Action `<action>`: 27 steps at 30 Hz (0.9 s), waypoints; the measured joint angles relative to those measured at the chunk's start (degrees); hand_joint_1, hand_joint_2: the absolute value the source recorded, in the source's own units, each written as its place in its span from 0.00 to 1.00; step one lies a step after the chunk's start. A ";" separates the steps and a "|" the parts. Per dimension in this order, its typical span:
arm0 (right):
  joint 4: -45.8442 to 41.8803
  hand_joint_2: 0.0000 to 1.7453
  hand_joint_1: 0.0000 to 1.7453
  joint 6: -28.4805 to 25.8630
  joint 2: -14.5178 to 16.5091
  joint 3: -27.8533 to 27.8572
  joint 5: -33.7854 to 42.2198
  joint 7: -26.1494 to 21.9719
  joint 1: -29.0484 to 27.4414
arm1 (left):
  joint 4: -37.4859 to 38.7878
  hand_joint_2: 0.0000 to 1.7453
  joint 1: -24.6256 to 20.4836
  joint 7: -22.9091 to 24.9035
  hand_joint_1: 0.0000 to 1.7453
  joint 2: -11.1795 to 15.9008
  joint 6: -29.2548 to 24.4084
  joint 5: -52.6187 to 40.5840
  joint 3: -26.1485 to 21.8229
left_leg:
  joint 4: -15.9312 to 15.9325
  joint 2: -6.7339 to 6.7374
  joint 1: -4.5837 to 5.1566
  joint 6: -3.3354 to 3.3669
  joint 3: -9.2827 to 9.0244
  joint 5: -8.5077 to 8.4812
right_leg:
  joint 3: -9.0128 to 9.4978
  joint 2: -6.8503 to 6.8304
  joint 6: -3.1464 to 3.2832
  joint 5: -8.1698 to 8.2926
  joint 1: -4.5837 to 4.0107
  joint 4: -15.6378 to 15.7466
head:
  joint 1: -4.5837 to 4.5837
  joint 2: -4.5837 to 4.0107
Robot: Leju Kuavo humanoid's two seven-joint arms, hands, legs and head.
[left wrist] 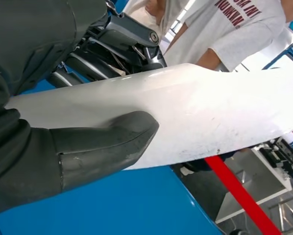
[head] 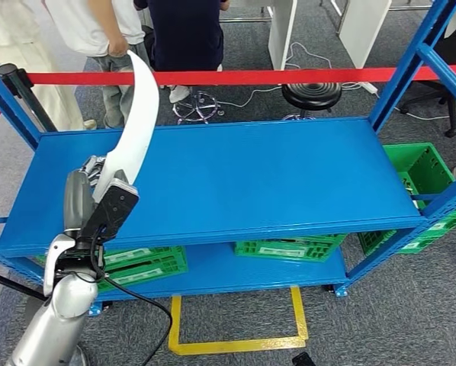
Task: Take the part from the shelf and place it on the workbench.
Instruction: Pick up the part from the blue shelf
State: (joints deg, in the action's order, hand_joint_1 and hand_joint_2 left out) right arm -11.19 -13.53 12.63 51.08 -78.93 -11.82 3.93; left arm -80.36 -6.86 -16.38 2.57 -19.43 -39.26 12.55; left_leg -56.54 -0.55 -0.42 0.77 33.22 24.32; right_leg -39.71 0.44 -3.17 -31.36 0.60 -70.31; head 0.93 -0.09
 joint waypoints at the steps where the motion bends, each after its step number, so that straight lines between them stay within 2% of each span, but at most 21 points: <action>1: 0.00 1.00 0.00 0.01 0.00 0.00 0.00 0.03 -0.05 | -0.03 1.00 0.13 -0.06 1.00 -0.03 0.02 0.10 0.00 | -0.01 0.01 0.02 0.05 0.00 0.02 | -1.58 0.00 -0.09 -1.13 0.01 -3.35 | 0.02 0.00; 2: 0.00 1.00 0.00 0.01 0.00 0.00 0.00 0.08 -0.10 | -0.04 1.00 0.23 -0.09 1.00 -0.04 0.03 0.19 0.00 | -0.03 0.00 0.03 0.07 -0.01 0.05 | -2.36 0.00 -0.12 -1.23 0.00 -4.92 | 0.00 0.00; 3: 0.00 1.00 0.00 0.01 0.00 0.00 0.00 0.11 -0.12 | -0.08 1.00 0.31 -0.11 1.00 -0.07 0.03 0.21 0.00 | -0.05 -0.03 0.02 0.05 -0.04 0.06 | -2.00 0.00 -0.08 -0.18 -0.01 -4.11 | 0.00 0.00; 5: 0.00 1.00 0.00 -0.01 0.00 0.01 0.01 0.15 -0.01 | -0.25 1.00 0.34 -0.14 1.00 -0.11 0.04 0.22 -0.01 | -0.10 -0.09 0.01 -0.14 -0.20 0.18 | 1.46 -0.01 0.11 3.73 0.01 2.97 | -0.01 0.00; 7: 0.00 1.00 0.00 0.00 0.00 0.01 0.02 0.15 0.14 | -0.48 1.00 0.31 -0.16 1.00 -0.14 0.04 0.22 -0.02 | -0.37 -0.14 0.25 -0.60 -0.11 0.33 | 5.02 0.07 0.46 5.80 0.01 9.63 | 0.07 0.00; 8: 0.00 1.00 0.00 0.01 0.00 0.00 0.01 0.15 0.15 | -0.57 1.00 0.31 -0.16 1.00 -0.13 0.04 0.22 -0.02 | -0.47 -0.16 0.37 -0.90 0.02 0.29 | 5.74 0.14 0.69 5.89 -0.03 11.01 | 0.12 0.00; 10: 0.00 1.00 0.00 0.01 0.00 0.01 -0.01 0.16 0.03 | -0.65 1.00 0.35 -0.19 1.00 -0.12 0.09 0.32 -0.03 | -0.50 -0.18 0.39 -1.43 0.19 0.18 | 5.80 0.27 1.38 5.77 -0.08 11.31 | 0.23 0.00; 12: 0.00 1.00 0.00 0.00 0.00 0.03 -0.03 0.16 -0.04 | -0.78 1.00 0.36 -0.38 1.00 -0.11 0.18 0.69 -0.05 | -1.64 -0.11 0.29 -1.97 0.70 1.22 | 5.81 0.29 2.09 5.90 0.01 11.42 | 0.36 0.00; 13: 0.00 1.00 0.00 0.00 0.00 0.03 -0.05 0.15 0.00 | -0.88 1.00 0.36 -0.60 1.00 -0.11 0.21 0.99 -0.06 | -3.76 -0.08 0.26 -2.24 1.65 2.59 | 5.85 0.26 2.41 5.96 0.11 11.51 | 0.48 0.00; 15: 0.00 1.00 0.00 0.02 0.00 0.03 -0.07 0.15 0.05 | -1.06 1.00 0.50 -1.21 1.00 -0.13 0.16 1.52 -0.07 | -11.11 -0.05 0.22 -2.62 5.02 6.19 | 5.84 0.19 2.77 5.93 0.09 11.52 | 0.73 0.00; 16: 0.00 1.00 0.00 0.03 -0.01 0.02 -0.08 0.15 0.02 | -1.11 1.00 0.65 -1.53 1.00 -0.14 -0.02 1.66 -0.07 | -14.68 -0.05 0.21 -2.69 6.73 7.44 | 5.84 0.16 2.82 5.91 0.07 11.51 | 0.72 0.00; 17: 0.00 1.00 0.00 0.04 -0.01 0.03 -0.09 0.15 -0.01 | -1.15 1.00 0.80 -1.83 1.00 -0.14 -0.33 1.63 -0.08 | -16.69 -0.05 0.21 -2.69 7.74 7.68 | 5.85 0.16 2.85 5.89 0.05 11.51 | 0.73 0.00; 18: 0.00 1.00 0.00 0.05 -0.01 0.03 -0.10 0.15 -0.02 | -1.23 1.00 0.90 -2.05 1.00 -0.14 -0.69 1.54 -0.09 | -16.63 -0.05 0.21 -2.62 7.80 6.83 | 5.88 0.18 2.85 5.89 0.04 11.51 | 0.73 0.00; 19: 0.00 1.00 0.00 0.05 -0.01 0.03 -0.11 0.15 0.00 | -1.37 1.00 0.94 -2.19 1.00 -0.14 -1.03 1.43 -0.11 | -14.29 -0.05 0.21 -2.49 6.75 5.03 | 5.95 0.21 2.84 5.88 0.05 11.51 | 0.73 0.00; 21: 0.00 1.00 0.00 0.04 0.00 0.03 -0.11 0.15 0.05 | -1.75 1.00 0.93 -2.32 1.00 -0.19 -1.48 1.38 -0.13 | -6.65 -0.02 0.25 -2.14 3.12 1.21 | 6.03 0.25 2.68 5.80 -0.07 11.43 | 0.73 0.00; 22: 0.00 1.00 0.00 0.04 0.00 0.03 -0.11 0.16 0.08 | -1.94 1.00 0.93 -2.36 1.00 -0.27 -1.64 1.36 -0.13 | -3.49 -0.02 0.27 -1.95 1.67 0.24 | 5.94 0.26 2.49 5.77 -0.19 11.36 | 0.70 0.00; 24: 0.00 1.00 0.00 0.03 0.00 0.02 -0.14 0.22 0.07 | -2.14 1.00 1.05 -2.39 1.00 -0.46 -1.97 1.23 -0.14 | -0.91 -0.05 0.39 -1.56 0.66 0.10 | 5.72 0.25 1.92 5.84 -0.37 11.41 | 0.64 0.00; 26: 0.00 1.00 0.00 0.03 0.00 0.02 -0.16 0.29 0.03 | -2.22 1.00 1.25 -2.39 1.00 -0.52 -2.35 0.93 -0.18 | -0.53 -0.09 0.31 -0.99 0.65 0.01 | 5.63 0.22 1.28 5.88 -0.28 11.59 | 0.66 0.00; 27: 0.00 1.00 0.00 0.03 0.00 0.02 -0.20 0.31 0.02 | -2.26 1.00 1.30 -2.40 1.00 -0.55 -2.57 0.71 -0.20 | -0.38 -0.07 0.21 -0.67 0.55 -0.10 | 5.39 0.17 0.97 5.41 -0.24 11.07 | 0.55 0.00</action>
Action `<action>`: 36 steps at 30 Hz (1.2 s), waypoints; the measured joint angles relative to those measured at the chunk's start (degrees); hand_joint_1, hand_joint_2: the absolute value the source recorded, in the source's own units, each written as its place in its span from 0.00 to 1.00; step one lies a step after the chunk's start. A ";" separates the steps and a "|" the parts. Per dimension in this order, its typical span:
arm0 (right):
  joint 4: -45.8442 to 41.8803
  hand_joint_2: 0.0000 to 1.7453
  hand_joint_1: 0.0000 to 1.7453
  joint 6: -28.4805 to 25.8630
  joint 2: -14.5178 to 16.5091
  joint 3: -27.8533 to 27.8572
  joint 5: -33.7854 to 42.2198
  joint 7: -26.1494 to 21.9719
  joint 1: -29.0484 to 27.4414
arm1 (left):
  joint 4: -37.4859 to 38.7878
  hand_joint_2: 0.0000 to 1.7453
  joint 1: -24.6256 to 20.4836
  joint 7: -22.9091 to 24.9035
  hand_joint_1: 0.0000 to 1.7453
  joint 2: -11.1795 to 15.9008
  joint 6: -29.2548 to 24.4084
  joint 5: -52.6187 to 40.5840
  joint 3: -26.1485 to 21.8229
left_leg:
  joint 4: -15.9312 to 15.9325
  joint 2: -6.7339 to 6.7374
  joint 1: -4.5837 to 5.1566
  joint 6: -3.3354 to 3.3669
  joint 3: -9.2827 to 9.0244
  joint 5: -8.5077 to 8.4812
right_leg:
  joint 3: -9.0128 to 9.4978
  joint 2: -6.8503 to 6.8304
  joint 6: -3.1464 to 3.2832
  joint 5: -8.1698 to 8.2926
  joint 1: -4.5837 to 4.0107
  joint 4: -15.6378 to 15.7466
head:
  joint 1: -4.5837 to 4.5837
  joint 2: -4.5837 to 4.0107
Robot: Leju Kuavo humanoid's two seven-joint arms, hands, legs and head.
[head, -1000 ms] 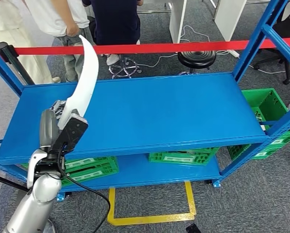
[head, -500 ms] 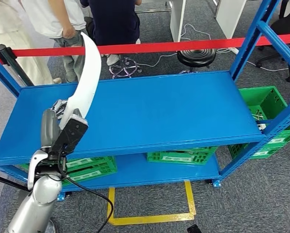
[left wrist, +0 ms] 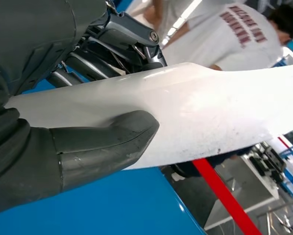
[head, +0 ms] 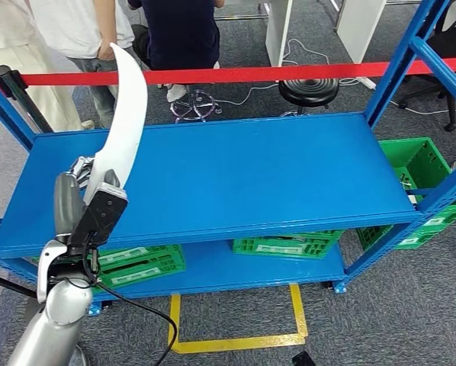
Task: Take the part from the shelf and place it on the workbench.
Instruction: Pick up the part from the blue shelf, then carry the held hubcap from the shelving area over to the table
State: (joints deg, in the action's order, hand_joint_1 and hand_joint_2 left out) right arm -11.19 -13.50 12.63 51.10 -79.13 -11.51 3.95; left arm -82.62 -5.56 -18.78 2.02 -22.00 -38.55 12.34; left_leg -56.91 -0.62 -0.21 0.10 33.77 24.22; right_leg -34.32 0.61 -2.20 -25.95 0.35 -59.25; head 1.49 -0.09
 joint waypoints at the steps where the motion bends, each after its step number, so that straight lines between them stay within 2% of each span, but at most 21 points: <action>1: 0.00 1.00 0.00 0.00 0.00 0.00 -0.09 0.01 0.02 | -0.05 1.00 0.02 0.00 1.00 -0.05 -0.22 -0.23 -0.02 | 0.15 0.02 -0.15 0.31 -0.10 -0.11 | -0.73 -0.05 -0.29 -1.06 0.02 -1.59 | -0.16 0.00; 4: 0.00 1.00 0.00 -0.01 -0.01 -0.02 -0.61 0.02 0.02 | -0.13 1.00 0.28 0.00 1.00 -0.26 -0.62 -0.65 -0.02 | 0.17 0.07 -0.22 0.75 -0.14 -0.19 | -5.57 -0.15 -0.84 -6.12 0.12 -12.12 | -0.46 0.00; 5: 0.00 1.00 0.00 0.00 -0.01 -0.02 -0.72 0.03 -0.04 | -0.13 1.00 0.44 0.00 1.00 -0.29 -0.67 -0.68 -0.02 | 0.16 0.07 -0.20 0.76 -0.14 -0.19 | -6.91 -0.15 -0.90 -6.90 0.13 -14.89 | -0.44 0.00; 6: 0.00 1.00 0.00 0.00 -0.01 -0.01 -0.74 0.04 -0.07 | -0.13 1.00 0.56 0.00 1.00 -0.31 -0.70 -0.70 -0.02 | 0.15 0.06 -0.19 0.76 -0.15 -0.19 | -7.33 -0.15 -0.91 -6.58 0.13 -15.62 | -0.46 0.00; 7: 0.00 1.00 0.00 0.00 -0.02 -0.01 -0.74 0.04 -0.08 | -0.13 1.00 0.64 0.00 1.00 -0.34 -0.72 -0.72 -0.02 | 0.14 0.03 -0.20 0.75 -0.21 -0.18 | -6.52 -0.16 -0.85 -5.11 0.14 -13.81 | -0.45 0.00; 9: 0.00 1.00 0.00 -0.01 -0.02 -0.01 -0.74 0.04 0.03 | -0.13 1.00 0.67 0.00 1.00 -0.38 -0.77 -0.86 -0.02 | 0.11 -0.02 -0.20 0.55 -0.36 -0.09 | -2.68 -0.17 -0.70 -1.35 0.17 -6.00 | -0.46 0.00; 11: 0.00 1.00 0.00 0.00 -0.01 -0.02 -0.75 0.04 0.16 | -0.13 1.00 0.66 0.00 1.00 -0.38 -0.85 -1.03 -0.03 | -0.13 -0.08 0.04 0.05 -0.24 -0.04 | 0.23 -0.06 -0.34 0.30 0.17 -0.45 | -0.38 0.00; 14: 0.00 1.00 0.00 0.00 -0.01 0.00 -0.76 0.11 0.10 | -0.13 1.00 0.72 0.00 1.00 -0.37 -0.89 -1.13 -0.02 | -0.13 -0.09 0.11 -0.86 0.01 -0.23 | 0.54 0.10 0.63 0.52 0.06 0.35 | -0.24 0.00; 16: 0.00 1.00 0.00 -0.02 -0.01 0.02 -0.76 0.12 0.06 | -0.13 1.00 0.75 0.00 1.00 -0.36 -0.89 -1.19 -0.02 | -1.70 -0.03 0.00 -1.44 0.65 1.23 | 0.45 0.06 1.36 0.84 0.19 0.47 | -0.08 0.00; 19: 0.00 1.00 0.00 -0.03 -0.01 0.02 -0.76 0.12 0.08 | -0.11 1.00 0.96 0.00 1.00 -0.34 -0.90 -1.22 -0.02 | -11.53 0.02 -0.09 -2.07 4.72 6.91 | 0.15 -0.09 1.91 1.07 0.27 0.53 | 0.17 0.00; 20: 0.00 1.00 0.00 -0.03 -0.01 0.02 -0.76 0.14 0.06 | -0.11 1.00 1.14 0.00 1.00 -0.34 -0.90 -1.22 -0.02 | -14.71 0.02 -0.11 -2.14 6.01 8.16 | 0.01 -0.13 1.97 1.15 0.26 0.53 | 0.17 0.00; 21: 0.00 1.00 0.00 -0.03 -0.02 0.02 -0.76 0.15 0.04 | -0.11 1.00 1.34 0.00 1.00 -0.36 -0.91 -1.23 -0.02 | -16.24 0.02 -0.12 -2.14 6.51 8.40 | -0.14 -0.14 2.01 1.24 0.25 0.52 | 0.18 0.00; 22: 0.00 1.00 0.00 -0.02 -0.02 0.02 -0.77 0.16 0.03 | -0.11 1.00 1.49 0.00 1.00 -0.36 -0.91 -1.24 -0.02 | -15.55 0.02 -0.12 -2.07 5.95 7.54 | -0.24 -0.13 1.99 1.35 0.24 0.52 | 0.18 0.00; 23: 0.00 1.00 0.00 -0.02 -0.02 0.02 -0.78 0.17 0.03 | -0.11 1.00 1.56 0.00 1.00 -0.36 -0.92 -1.26 -0.02 | -12.75 0.03 -0.13 -1.94 4.33 5.84 | -0.30 -0.11 1.91 1.45 0.25 0.52 | 0.19 0.00; 24: 0.00 1.00 0.00 -0.01 -0.02 0.02 -0.78 0.17 0.04 | -0.11 1.00 1.56 0.00 1.00 -0.36 -0.95 -1.27 -0.02 | -8.85 0.04 -0.13 -1.77 2.16 3.96 | -0.33 -0.09 1.79 1.54 0.25 0.51 | 0.20 0.00; 26: 0.00 1.00 0.00 -0.01 -0.02 0.02 -0.78 0.18 0.10 | -0.12 1.00 1.54 0.00 1.00 -0.37 -0.99 -1.33 -0.02 | -2.14 0.02 -0.07 -1.43 -1.31 1.91 | -0.60 -0.06 1.31 1.75 0.03 0.35 | 0.13 0.00; 27: 0.00 1.00 0.00 0.00 -0.02 0.02 -0.78 0.19 0.10 | -0.13 1.00 1.62 0.00 1.00 -0.37 -1.03 -1.35 -0.02 | -0.63 -0.02 -0.01 -1.25 -1.94 1.74 | -0.77 -0.05 0.99 1.91 -0.07 0.34 | 0.12 0.00; 30: 0.00 1.00 0.00 0.02 -0.02 0.01 -0.79 0.24 -0.01 | -0.13 1.00 2.02 0.00 1.00 -0.34 -1.15 -1.49 -0.04 | 0.06 -0.04 0.08 -0.30 -1.77 1.44 | -1.14 -0.02 -0.02 2.22 0.03 0.49 | 0.10 0.00; 32: 0.00 1.00 0.00 0.03 -0.02 0.01 -0.80 0.31 -0.03 | -0.15 1.00 2.07 0.00 1.00 -0.37 -1.23 -1.56 -0.08 | 0.36 0.05 -0.12 0.43 -1.65 0.94 | -2.50 -0.08 -0.59 -0.05 0.12 -2.48 | -0.10 0.00; 34: 0.00 1.00 0.00 0.04 -0.02 0.00 -0.80 0.36 -0.01 | -0.17 1.00 2.17 0.00 1.00 -0.39 -1.28 -1.58 -0.08 | 0.35 0.13 -0.15 0.81 -1.36 0.66 | -5.40 -0.16 -1.03 -4.29 0.18 -9.75 | -0.29 0.00; 36: 0.00 1.00 0.00 0.06 -0.02 0.00 -0.80 0.39 -0.07 | -0.17 1.00 2.33 0.00 1.00 -0.38 -1.29 -1.58 -0.08 | 0.31 0.18 -0.09 0.94 -1.01 0.41 | -7.25 -0.16 -1.19 -6.45 0.19 -15.20 | -0.27 0.00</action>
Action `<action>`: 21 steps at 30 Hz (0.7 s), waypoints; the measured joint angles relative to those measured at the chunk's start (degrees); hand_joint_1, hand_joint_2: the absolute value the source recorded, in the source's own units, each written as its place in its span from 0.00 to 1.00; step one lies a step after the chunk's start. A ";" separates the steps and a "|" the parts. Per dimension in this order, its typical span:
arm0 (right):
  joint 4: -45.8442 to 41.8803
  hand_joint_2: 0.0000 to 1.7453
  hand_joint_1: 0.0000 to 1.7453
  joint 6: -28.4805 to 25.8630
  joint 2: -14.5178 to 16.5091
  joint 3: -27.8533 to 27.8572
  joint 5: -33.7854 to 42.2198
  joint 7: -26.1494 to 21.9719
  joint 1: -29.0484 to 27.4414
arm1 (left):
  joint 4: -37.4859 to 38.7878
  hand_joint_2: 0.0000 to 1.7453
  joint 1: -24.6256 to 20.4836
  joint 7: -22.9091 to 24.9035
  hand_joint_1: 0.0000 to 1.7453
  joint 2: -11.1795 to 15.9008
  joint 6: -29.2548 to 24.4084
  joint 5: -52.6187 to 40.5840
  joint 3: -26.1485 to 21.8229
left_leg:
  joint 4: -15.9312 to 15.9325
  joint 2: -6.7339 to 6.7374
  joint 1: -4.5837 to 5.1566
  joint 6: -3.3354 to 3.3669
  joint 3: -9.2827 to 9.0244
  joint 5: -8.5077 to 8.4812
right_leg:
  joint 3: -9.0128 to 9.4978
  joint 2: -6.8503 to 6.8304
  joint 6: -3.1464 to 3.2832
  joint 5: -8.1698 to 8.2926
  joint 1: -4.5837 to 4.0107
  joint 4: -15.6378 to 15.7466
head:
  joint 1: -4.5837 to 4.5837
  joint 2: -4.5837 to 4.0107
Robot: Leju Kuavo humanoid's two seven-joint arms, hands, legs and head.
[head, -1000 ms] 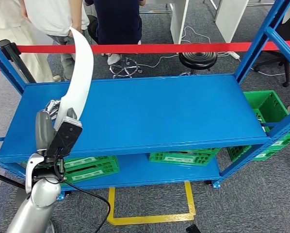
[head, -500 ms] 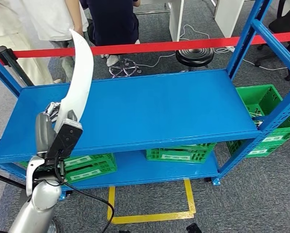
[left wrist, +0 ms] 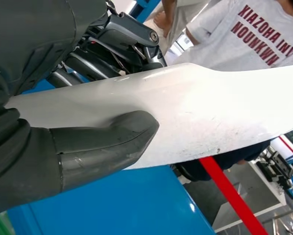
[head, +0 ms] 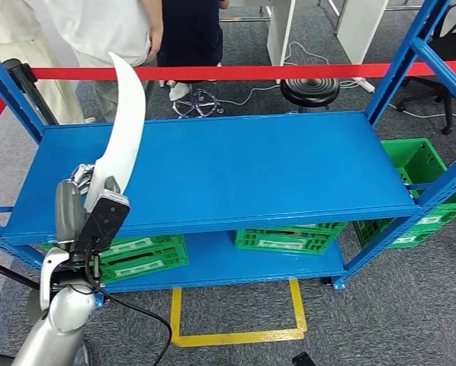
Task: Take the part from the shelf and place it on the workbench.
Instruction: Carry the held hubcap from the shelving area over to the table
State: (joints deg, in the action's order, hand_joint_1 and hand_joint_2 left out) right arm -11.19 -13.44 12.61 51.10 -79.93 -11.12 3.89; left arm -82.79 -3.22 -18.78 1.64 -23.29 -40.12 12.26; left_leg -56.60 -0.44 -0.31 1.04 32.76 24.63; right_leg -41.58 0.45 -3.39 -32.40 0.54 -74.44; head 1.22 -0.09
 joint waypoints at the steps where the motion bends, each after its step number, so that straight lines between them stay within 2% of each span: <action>1: 0.00 1.00 0.00 0.02 0.00 0.00 0.00 0.02 -0.02 | 0.00 1.00 0.07 0.00 1.00 0.00 -0.01 0.01 0.00 | -0.02 0.00 0.02 -0.03 0.12 -0.12 | 0.58 0.00 0.02 0.50 0.00 0.33 | -0.01 0.00; 2: 0.00 1.00 0.00 0.02 0.00 0.00 -0.01 0.03 -0.01 | 0.00 1.00 0.12 0.00 1.00 0.00 -0.01 0.01 0.00 | -0.03 -0.01 0.01 -0.10 0.18 -0.23 | 2.33 0.00 0.11 1.95 0.00 2.99 | 0.00 0.00; 4: 0.00 1.00 0.00 0.04 0.01 0.00 -0.03 0.04 0.12 | -0.02 1.00 0.16 0.00 1.00 -0.01 -0.03 0.00 -0.01 | -0.15 -0.02 0.12 -0.42 0.29 -0.38 | 7.21 0.01 0.35 4.81 0.00 11.17 | -0.02 0.00; 5: 0.00 1.00 0.00 0.05 0.01 -0.01 -0.04 0.04 0.21 | -0.04 1.00 0.16 0.00 1.00 0.00 -0.04 -0.01 -0.02 | -0.27 -0.03 0.23 -0.67 0.46 -0.50 | 8.88 0.05 0.56 5.51 -0.02 14.14 | 0.03 0.00; 6: 0.00 1.00 0.00 0.06 0.01 -0.01 -0.04 0.05 0.27 | -0.07 1.00 0.18 0.00 1.00 0.00 -0.05 -0.01 -0.03 | -0.36 -0.04 0.33 -0.99 0.67 -0.70 | 9.64 0.10 0.80 5.67 -0.07 15.64 | 0.05 0.00; 8: 0.00 1.00 0.00 0.07 0.01 0.00 -0.05 0.10 0.17 | -0.09 1.00 0.25 0.00 1.00 0.01 -0.06 -0.01 -0.03 | -0.37 -0.06 0.35 -1.63 1.01 -1.15 | 9.50 0.18 1.47 5.85 -0.17 15.89 | 0.11 0.00; 10: 0.00 1.00 0.00 0.07 0.00 0.02 -0.06 0.14 0.06 | -0.09 1.00 0.31 0.00 1.00 0.02 -0.08 -0.01 -0.03 | -1.05 -0.07 0.27 -2.20 1.47 -0.38 | 9.14 0.10 2.27 6.35 -0.03 15.97 | 0.19 0.00; 12: 0.00 1.00 0.00 0.07 0.00 0.02 -0.07 0.14 0.13 | -0.09 1.00 0.32 0.00 1.00 0.02 -0.10 -0.01 -0.04 | -5.69 -0.05 0.18 -2.76 3.40 3.14 | 8.59 -0.02 3.00 6.89 0.14 16.08 | 0.45 0.00; 14: 0.00 1.00 0.00 0.07 -0.01 0.02 -0.07 0.13 0.12 | -0.09 1.00 0.45 0.00 1.00 0.01 -0.10 -0.01 -0.03 | -13.55 -0.04 0.10 -3.15 6.40 7.38 | 7.84 -0.10 3.25 7.38 0.11 16.07 | 0.60 0.00; 15: 0.00 1.00 0.00 0.07 -0.02 0.02 -0.07 0.13 0.09 | -0.09 1.00 0.54 0.00 1.00 0.00 -0.10 -0.01 -0.03 | -16.19 -0.04 0.09 -3.22 7.22 8.37 | 7.47 -0.14 3.24 7.65 0.10 16.06 | 0.61 0.00; 16: 0.00 1.00 0.00 0.07 -0.03 0.02 -0.07 0.13 0.07 | -0.09 1.00 0.60 0.00 1.00 -0.01 -0.10 -0.01 -0.02 | -16.79 -0.04 0.09 -3.21 7.07 8.27 | 7.13 -0.15 3.18 7.92 0.10 16.05 | 0.62 0.00; 17: 0.00 1.00 0.00 0.07 -0.04 0.02 -0.07 0.13 0.07 | -0.09 1.00 0.64 0.00 1.00 -0.01 -0.10 -0.01 -0.02 | -14.98 -0.03 0.09 -3.13 5.74 7.15 | 6.84 -0.14 3.07 8.18 0.11 16.05 | 0.62 0.00; 19: -0.01 1.00 0.00 0.07 -0.04 0.02 -0.08 0.13 0.08 | -0.10 1.00 0.59 0.00 1.00 0.00 -0.10 -0.01 -0.02 | -7.01 -0.01 0.10 -2.87 0.95 4.05 | 6.46 -0.08 2.67 8.64 0.06 16.01 | 0.64 0.00; 20: -0.01 1.00 0.00 0.06 -0.04 0.02 -0.08 0.13 0.09 | -0.11 1.00 0.56 0.00 1.00 -0.01 -0.11 -0.01 -0.02 | -3.33 -0.04 0.11 -2.67 -1.08 3.07 | 6.27 -0.05 2.40 8.85 -0.04 15.92 | 0.60 0.00; 21: -0.01 1.00 0.00 0.05 -0.04 0.02 -0.07 0.13 0.11 | -0.12 1.00 0.56 0.00 1.00 -0.03 -0.12 -0.02 -0.02 | -0.99 -0.09 0.15 -2.42 -2.26 2.62 | 6.09 -0.04 2.08 9.10 -0.15 15.88 | 0.56 0.00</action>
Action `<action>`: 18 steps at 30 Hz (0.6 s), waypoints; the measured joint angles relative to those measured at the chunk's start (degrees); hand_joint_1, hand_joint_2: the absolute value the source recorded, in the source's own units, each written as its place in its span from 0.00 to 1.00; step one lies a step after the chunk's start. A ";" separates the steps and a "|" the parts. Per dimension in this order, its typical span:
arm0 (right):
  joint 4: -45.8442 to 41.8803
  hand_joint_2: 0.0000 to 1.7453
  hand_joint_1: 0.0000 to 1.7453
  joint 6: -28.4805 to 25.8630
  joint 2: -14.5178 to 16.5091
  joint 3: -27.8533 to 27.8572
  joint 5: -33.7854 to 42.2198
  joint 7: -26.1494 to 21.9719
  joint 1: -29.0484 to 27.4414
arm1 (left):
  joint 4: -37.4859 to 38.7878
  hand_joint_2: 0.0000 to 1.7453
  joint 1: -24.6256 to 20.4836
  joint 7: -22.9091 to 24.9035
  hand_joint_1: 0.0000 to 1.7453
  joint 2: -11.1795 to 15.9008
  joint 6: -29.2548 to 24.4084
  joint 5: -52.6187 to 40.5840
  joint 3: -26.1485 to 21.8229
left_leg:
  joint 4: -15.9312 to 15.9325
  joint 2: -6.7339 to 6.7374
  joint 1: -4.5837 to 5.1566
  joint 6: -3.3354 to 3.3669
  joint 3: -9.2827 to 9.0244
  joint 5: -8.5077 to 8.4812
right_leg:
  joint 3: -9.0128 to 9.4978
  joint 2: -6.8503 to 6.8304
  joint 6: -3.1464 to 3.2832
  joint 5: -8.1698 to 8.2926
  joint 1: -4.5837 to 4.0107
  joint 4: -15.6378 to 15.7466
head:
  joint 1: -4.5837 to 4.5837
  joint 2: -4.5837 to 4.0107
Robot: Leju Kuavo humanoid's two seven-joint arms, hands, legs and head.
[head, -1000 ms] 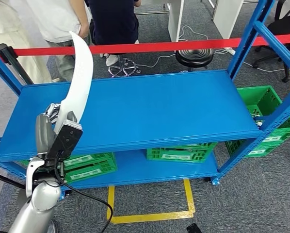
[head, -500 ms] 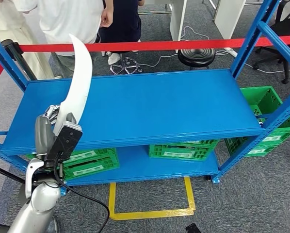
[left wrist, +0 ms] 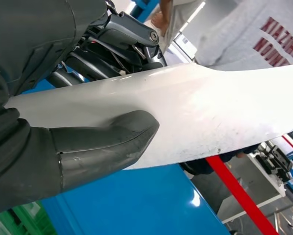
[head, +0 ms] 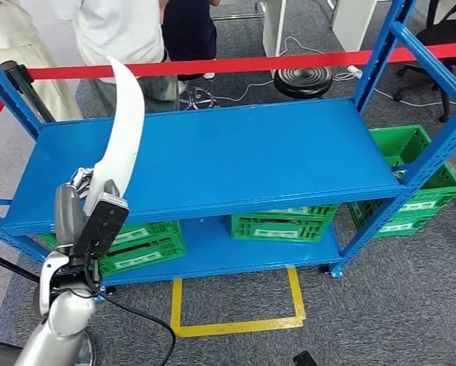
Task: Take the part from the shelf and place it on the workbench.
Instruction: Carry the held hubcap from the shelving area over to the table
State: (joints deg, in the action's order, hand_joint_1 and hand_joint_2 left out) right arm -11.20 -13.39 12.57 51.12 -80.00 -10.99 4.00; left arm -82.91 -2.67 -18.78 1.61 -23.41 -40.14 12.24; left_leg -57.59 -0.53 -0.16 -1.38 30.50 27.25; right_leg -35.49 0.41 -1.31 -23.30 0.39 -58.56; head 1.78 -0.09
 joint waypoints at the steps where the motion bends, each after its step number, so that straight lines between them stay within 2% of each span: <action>1: 0.00 1.00 0.00 0.00 0.00 0.00 0.01 0.01 0.00 | -0.01 1.00 0.03 0.00 1.00 -0.02 -0.02 -0.01 0.00 | 0.91 -0.06 0.08 0.28 -0.30 -0.02 | -0.17 0.00 -0.34 0.27 -0.08 0.00 | -0.02 0.00; 3: 0.01 1.00 0.00 0.00 0.00 -0.01 0.01 0.02 -0.06 | -0.01 1.00 0.15 0.00 1.00 -0.02 -0.06 -0.03 -0.03 | 0.98 -0.10 0.17 1.10 0.09 -0.59 | -0.41 -0.01 -1.06 0.74 0.06 0.12 | -0.02 0.00; 4: 0.01 1.00 0.00 0.00 0.00 -0.01 0.01 0.03 -0.12 | -0.01 1.00 0.15 0.00 1.00 -0.03 -0.09 -0.05 -0.04 | 1.03 -0.04 0.14 1.55 0.31 -0.97 | -0.70 -0.02 -1.40 0.23 0.15 -0.28 | -0.04 0.00; 5: 0.01 1.00 0.00 0.00 0.00 -0.01 0.01 0.03 -0.15 | -0.01 1.00 0.14 0.00 1.00 -0.06 -0.13 -0.07 -0.06 | 1.12 0.03 0.06 2.02 0.59 -1.39 | -1.32 -0.03 -1.71 -1.15 0.20 -1.65 | -0.14 0.00; 6: 0.01 1.00 0.00 0.00 0.00 -0.01 0.01 0.04 -0.14 | -0.01 1.00 0.11 0.00 1.00 -0.13 -0.16 -0.09 -0.07 | 1.18 0.12 -0.02 2.38 0.98 -1.81 | -2.31 -0.04 -1.95 -3.32 0.24 -4.25 | -0.21 0.00; 8: 0.01 1.00 0.00 0.01 0.00 -0.02 0.01 0.04 -0.07 | -0.01 1.00 0.11 0.00 1.00 -0.20 -0.19 -0.11 -0.07 | 1.11 0.18 0.04 2.71 1.98 -2.56 | -4.72 -0.07 -2.28 -8.20 0.23 -11.81 | -0.34 0.00; 9: 0.01 1.00 0.00 0.00 0.00 -0.02 0.00 0.04 -0.06 | -0.01 1.00 0.12 0.00 1.00 -0.21 -0.20 -0.12 -0.07 | 1.07 0.20 0.09 2.72 2.55 -2.97 | -5.35 -0.07 -2.33 -9.60 0.22 -14.78 | -0.33 0.00; 10: 0.01 1.00 0.00 0.00 0.00 -0.02 0.00 0.04 -0.07 | -0.01 1.00 0.13 0.00 1.00 -0.21 -0.20 -0.12 -0.07 | 1.04 0.20 0.12 2.69 3.11 -3.38 | -5.08 -0.07 -2.32 -9.89 0.20 -15.91 | -0.33 0.00; 11: 0.01 1.00 0.00 -0.01 0.00 -0.02 -0.01 0.04 -0.06 | -0.01 1.00 0.13 0.00 1.00 -0.21 -0.20 -0.12 -0.08 | 1.01 0.20 0.14 2.62 3.65 -3.79 | -3.67 -0.07 -2.24 -9.12 0.18 -14.77 | -0.33 0.00; 13: 0.00 1.00 0.00 -0.01 0.00 -0.02 -0.01 0.03 0.06 | -0.01 1.00 0.14 0.00 1.00 -0.21 -0.21 -0.12 -0.09 | 0.95 0.18 0.14 2.31 4.50 -4.55 | 1.66 -0.07 -1.94 -6.58 0.18 -7.28 | -0.33 0.00; 14: -0.01 1.00 0.00 -0.02 0.00 -0.02 -0.01 0.02 0.18 | -0.01 1.00 0.12 0.00 1.00 -0.21 -0.23 -0.12 -0.10 | 0.91 0.17 0.19 2.05 4.83 -4.91 | 4.34 -0.02 -1.77 -5.88 0.11 -3.31 | -0.32 0.00; 15: -0.01 1.00 0.00 -0.03 0.00 -0.02 -0.01 0.01 0.27 | -0.01 1.00 0.09 0.00 1.00 -0.21 -0.25 -0.12 -0.11 | 0.90 0.17 0.24 1.74 5.04 -5.30 | 6.05 0.05 -1.56 -5.60 0.03 -0.55 | -0.30 0.00; 16: -0.01 1.00 0.00 -0.04 0.00 -0.02 -0.02 0.01 0.34 | -0.01 1.00 0.07 0.00 1.00 -0.21 -0.27 -0.12 -0.11 | 0.92 0.18 0.26 1.41 5.19 -5.71 | 6.72 0.12 -1.34 -5.70 -0.09 0.81 | -0.32 0.00; 18: 0.01 1.00 0.00 -0.04 -0.01 -0.01 -0.02 0.01 0.30 | -0.01 1.00 0.08 0.00 1.00 -0.20 -0.28 -0.12 -0.13 | 1.07 0.17 0.21 0.70 5.44 -6.47 | 6.16 0.17 -0.60 -5.06 -0.18 1.00 | -0.32 0.00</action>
State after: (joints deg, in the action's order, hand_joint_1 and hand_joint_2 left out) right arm -11.19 -13.43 12.56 51.11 -80.02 -10.99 4.30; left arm -82.93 -2.59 -18.78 1.40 -23.69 -40.26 12.11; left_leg -56.52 -0.36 0.05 -0.68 35.94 20.77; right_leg -29.32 0.58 -1.92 -28.36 0.21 -57.56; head 1.46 -0.09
